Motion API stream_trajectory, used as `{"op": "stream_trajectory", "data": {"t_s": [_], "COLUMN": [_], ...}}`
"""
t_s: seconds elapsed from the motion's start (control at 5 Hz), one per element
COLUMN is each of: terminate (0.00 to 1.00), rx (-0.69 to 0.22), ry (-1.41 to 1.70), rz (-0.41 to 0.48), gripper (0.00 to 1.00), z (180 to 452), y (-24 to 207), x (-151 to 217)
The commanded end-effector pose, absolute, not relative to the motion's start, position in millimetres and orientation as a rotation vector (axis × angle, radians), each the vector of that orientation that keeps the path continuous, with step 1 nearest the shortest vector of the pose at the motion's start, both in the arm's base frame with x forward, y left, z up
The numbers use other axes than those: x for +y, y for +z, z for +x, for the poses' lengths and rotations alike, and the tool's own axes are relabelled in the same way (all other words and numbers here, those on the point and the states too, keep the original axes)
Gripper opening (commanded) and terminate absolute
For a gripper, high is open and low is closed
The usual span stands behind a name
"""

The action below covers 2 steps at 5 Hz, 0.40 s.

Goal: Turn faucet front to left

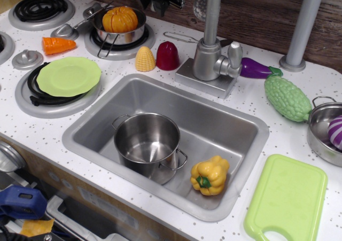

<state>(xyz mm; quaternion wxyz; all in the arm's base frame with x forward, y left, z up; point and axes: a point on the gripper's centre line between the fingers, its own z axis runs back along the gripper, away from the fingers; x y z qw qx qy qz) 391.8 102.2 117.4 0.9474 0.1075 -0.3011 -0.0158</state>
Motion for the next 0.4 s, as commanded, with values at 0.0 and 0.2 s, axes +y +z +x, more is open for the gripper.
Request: {"op": "stream_trajectory", "data": {"t_s": [0.0,0.2], "terminate": [0.0,1.0], "rx": [-0.623,-0.61], "ry": [-0.087,-0.109], "rz": [0.2,0.213], "gripper": [0.0,0.0], "z": [411.5,422.1], "y": [121.5,122.2], "x": [115.8,120.0]}}
